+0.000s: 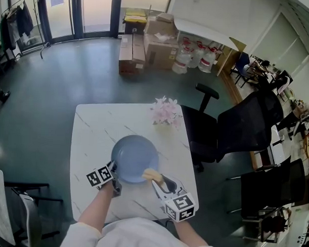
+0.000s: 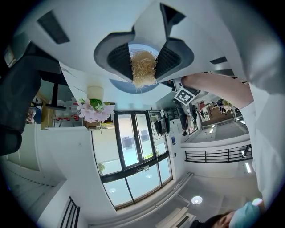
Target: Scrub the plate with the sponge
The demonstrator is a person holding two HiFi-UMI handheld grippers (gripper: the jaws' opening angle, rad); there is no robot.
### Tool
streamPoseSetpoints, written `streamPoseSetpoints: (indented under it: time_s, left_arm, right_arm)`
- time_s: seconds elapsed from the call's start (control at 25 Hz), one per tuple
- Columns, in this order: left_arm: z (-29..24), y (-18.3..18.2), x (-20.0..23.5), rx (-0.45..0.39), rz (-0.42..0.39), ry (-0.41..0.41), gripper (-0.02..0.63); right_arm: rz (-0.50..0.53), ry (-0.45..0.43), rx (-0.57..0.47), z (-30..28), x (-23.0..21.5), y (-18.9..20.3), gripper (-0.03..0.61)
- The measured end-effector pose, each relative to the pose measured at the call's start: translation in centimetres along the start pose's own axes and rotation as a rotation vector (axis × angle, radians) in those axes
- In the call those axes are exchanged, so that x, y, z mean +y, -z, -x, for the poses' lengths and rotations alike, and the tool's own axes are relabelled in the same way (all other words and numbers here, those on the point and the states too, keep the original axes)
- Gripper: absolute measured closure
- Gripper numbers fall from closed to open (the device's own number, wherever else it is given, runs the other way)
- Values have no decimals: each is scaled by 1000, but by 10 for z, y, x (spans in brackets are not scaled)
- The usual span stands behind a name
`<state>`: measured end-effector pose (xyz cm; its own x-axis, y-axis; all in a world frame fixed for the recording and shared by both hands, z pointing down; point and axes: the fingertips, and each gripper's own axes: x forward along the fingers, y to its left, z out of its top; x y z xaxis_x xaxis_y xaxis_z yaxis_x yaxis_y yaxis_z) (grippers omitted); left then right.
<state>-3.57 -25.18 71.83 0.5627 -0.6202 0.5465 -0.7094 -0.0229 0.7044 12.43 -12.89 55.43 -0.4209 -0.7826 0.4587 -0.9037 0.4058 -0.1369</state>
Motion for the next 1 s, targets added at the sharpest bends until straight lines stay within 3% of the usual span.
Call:
streamPoseSetpoints:
  time_s: [0.32, 0.72, 1.0]
  left_arm:
    - [-8, 9, 16, 43, 10, -59, 569]
    - [-15, 9, 25, 100, -55, -140, 569]
    - [-17, 10, 22, 116, -95, -129, 568]
  right_arm:
    - [-1, -5, 6, -1, 1, 2, 428]
    - [-2, -10, 7, -3, 5, 2, 428]
    - [-4, -18, 4, -5, 8, 3, 428]
